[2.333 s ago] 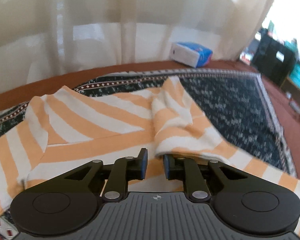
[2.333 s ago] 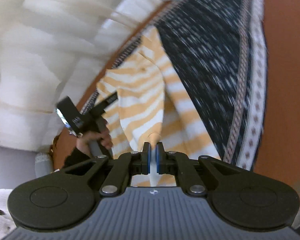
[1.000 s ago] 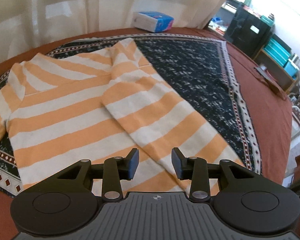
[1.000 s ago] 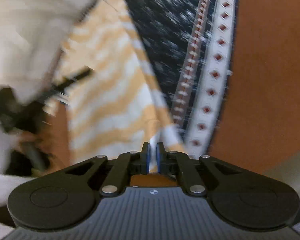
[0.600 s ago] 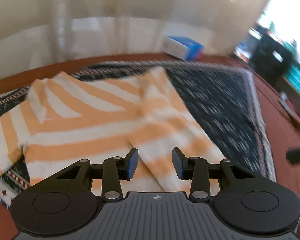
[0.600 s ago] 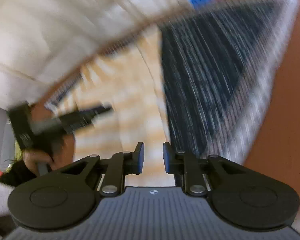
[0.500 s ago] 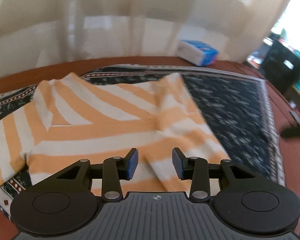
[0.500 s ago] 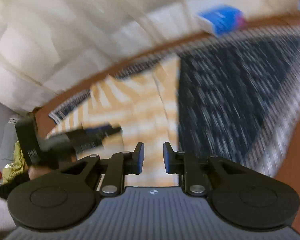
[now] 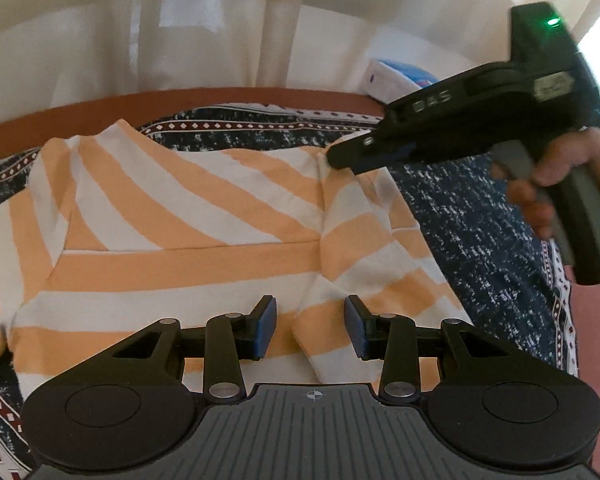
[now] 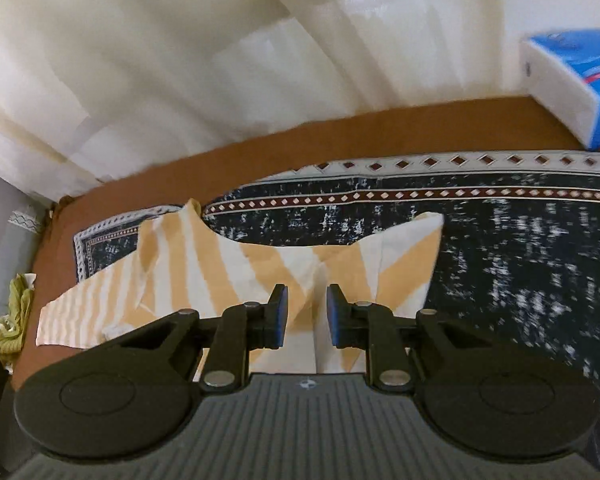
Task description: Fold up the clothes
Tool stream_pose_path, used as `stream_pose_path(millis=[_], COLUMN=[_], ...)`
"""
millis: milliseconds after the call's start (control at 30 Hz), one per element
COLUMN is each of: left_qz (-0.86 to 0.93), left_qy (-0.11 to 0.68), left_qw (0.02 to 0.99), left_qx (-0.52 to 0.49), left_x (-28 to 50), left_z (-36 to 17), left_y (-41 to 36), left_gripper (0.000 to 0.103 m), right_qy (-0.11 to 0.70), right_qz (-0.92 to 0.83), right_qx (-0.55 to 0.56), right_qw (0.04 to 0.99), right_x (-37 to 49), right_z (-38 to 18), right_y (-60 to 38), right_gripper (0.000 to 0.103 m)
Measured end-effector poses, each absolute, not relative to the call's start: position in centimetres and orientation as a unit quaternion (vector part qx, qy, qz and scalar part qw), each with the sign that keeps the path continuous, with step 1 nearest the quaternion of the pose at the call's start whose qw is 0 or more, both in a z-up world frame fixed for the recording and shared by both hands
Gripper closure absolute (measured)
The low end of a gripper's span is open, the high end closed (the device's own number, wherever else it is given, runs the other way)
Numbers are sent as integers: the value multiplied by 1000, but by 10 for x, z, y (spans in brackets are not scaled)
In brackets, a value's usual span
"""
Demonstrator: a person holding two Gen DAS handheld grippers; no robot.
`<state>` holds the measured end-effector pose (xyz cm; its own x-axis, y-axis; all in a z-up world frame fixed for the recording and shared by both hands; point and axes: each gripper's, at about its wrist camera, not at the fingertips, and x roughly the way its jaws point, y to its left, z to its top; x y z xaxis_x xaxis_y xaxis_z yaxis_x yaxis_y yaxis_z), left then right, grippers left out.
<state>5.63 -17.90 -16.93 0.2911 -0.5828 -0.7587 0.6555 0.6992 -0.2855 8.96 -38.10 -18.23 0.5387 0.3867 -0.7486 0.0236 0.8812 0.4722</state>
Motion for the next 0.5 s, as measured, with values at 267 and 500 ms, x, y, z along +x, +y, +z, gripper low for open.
stream_pose_path(millis=[267,500], left_qz=[-396,-388], left_qy=[470,468], left_qw=[789,794], left_qx=[9,9], left_x=[65,64], left_z=[-168,-173], left_y=[-172,-160], left_gripper=[100,103], right_qy=[480,440], right_qz=[138,108], right_qx=[232,268], right_qw=[835,850], right_x=[107,97], right_z=[-196,-195], right_y=[-383,-409], right_gripper=[102,102])
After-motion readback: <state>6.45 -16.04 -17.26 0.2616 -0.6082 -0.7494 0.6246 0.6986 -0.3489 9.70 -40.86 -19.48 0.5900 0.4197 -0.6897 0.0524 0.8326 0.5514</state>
